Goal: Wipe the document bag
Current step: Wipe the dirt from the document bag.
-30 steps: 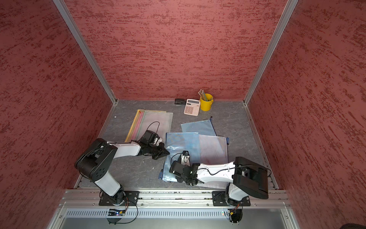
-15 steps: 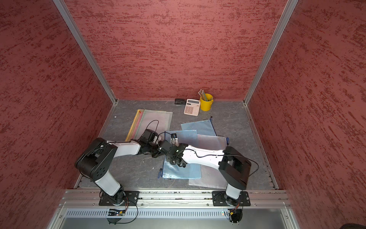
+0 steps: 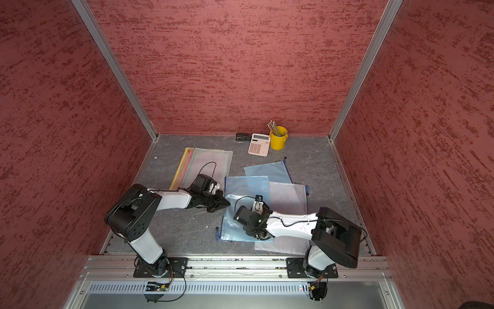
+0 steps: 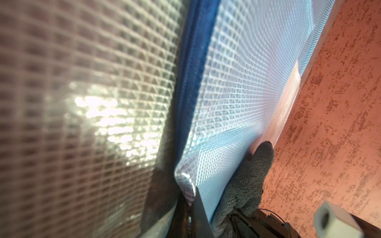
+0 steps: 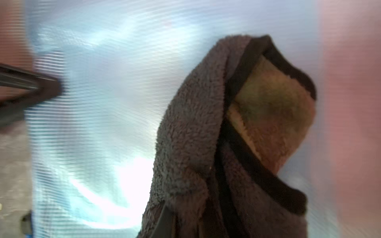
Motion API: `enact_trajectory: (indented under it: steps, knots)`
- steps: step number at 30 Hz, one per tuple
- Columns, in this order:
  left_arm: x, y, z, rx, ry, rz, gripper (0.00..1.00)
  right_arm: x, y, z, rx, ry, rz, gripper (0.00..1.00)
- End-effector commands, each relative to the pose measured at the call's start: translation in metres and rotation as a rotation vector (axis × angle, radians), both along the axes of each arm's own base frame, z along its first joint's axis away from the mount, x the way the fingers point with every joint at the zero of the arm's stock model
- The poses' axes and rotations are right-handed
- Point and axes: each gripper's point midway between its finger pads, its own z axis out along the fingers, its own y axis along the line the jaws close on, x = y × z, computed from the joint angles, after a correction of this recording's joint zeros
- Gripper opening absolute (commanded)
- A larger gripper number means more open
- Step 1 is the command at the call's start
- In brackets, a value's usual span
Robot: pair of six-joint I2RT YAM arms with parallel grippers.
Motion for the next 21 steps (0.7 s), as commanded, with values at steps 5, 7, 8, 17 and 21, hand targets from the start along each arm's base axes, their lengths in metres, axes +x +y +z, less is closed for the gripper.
enact_trajectory:
  steps: [5,7,8,17,21]
  knots:
    - [0.006,0.019,-0.023,0.066,0.024,0.046,0.0,-0.026,-0.08,0.041,-0.366,0.056,-0.066,0.0]
    - [0.005,0.015,-0.021,0.063,0.018,0.037,0.0,0.012,-0.054,0.073,-0.306,-0.051,-0.054,0.0]
    - [0.003,0.013,-0.021,0.065,0.019,0.029,0.0,0.032,-0.034,0.083,-0.251,-0.093,-0.02,0.0]
    - [-0.006,0.007,-0.019,0.075,0.02,0.019,0.0,0.073,0.015,-0.012,-0.24,0.0,0.08,0.0]
    - [-0.007,0.01,-0.02,0.073,0.021,0.035,0.0,0.029,-0.048,-0.042,-0.336,0.106,-0.034,0.0]
